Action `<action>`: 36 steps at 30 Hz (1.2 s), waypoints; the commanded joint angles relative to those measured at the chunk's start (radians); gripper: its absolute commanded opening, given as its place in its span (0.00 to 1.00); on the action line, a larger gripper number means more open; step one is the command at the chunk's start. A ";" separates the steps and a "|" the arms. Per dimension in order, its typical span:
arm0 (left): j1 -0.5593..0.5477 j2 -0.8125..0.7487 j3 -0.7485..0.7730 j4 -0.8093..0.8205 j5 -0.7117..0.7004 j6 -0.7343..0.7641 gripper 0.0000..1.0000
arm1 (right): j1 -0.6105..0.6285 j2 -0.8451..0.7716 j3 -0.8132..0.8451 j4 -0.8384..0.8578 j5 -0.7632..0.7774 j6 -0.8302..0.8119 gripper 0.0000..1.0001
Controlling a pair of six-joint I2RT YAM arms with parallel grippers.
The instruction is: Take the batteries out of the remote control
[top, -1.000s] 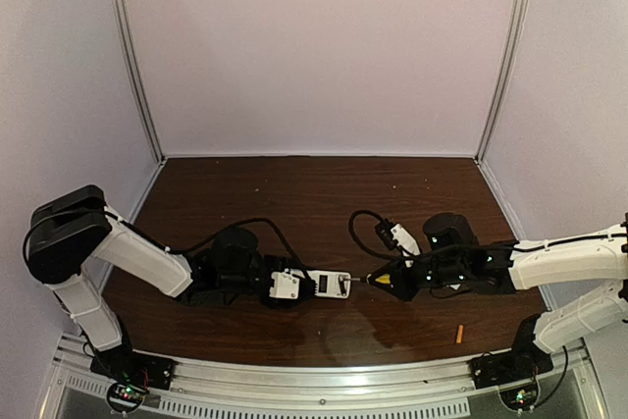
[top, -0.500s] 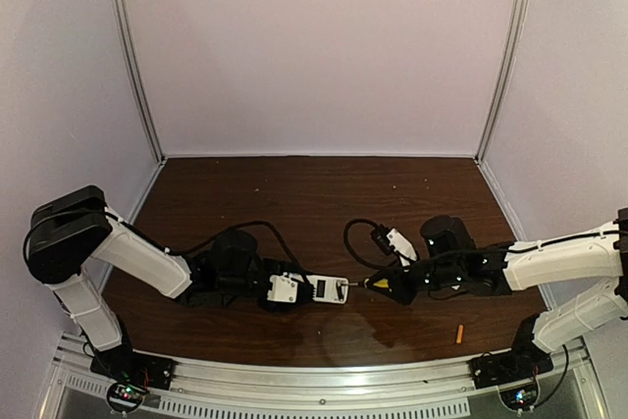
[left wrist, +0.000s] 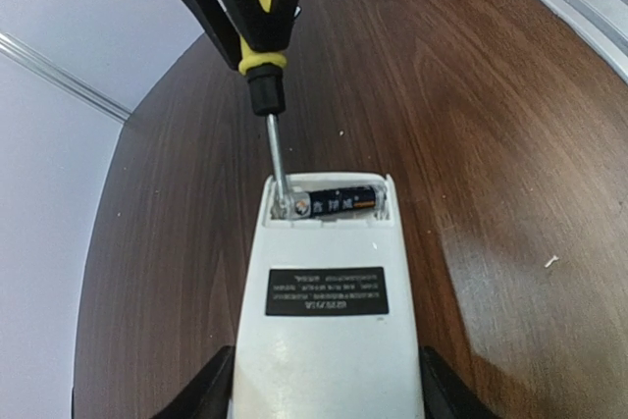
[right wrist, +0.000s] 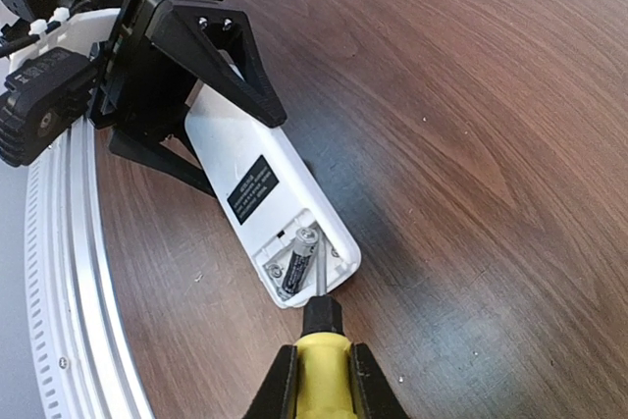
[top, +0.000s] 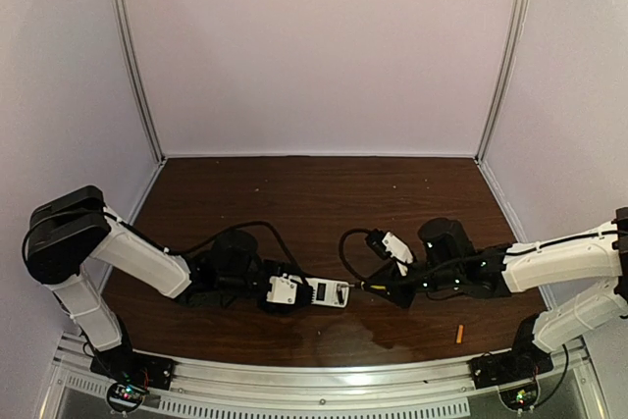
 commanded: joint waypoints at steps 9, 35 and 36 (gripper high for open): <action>-0.006 -0.021 0.050 0.043 0.019 -0.022 0.00 | 0.019 0.029 0.021 0.004 0.063 0.002 0.00; 0.027 0.055 0.128 -0.010 -0.093 -0.076 0.00 | 0.020 -0.025 0.012 -0.051 0.077 0.128 0.00; 0.029 0.058 0.129 -0.010 -0.094 -0.077 0.00 | 0.022 -0.029 0.011 -0.051 0.072 0.130 0.00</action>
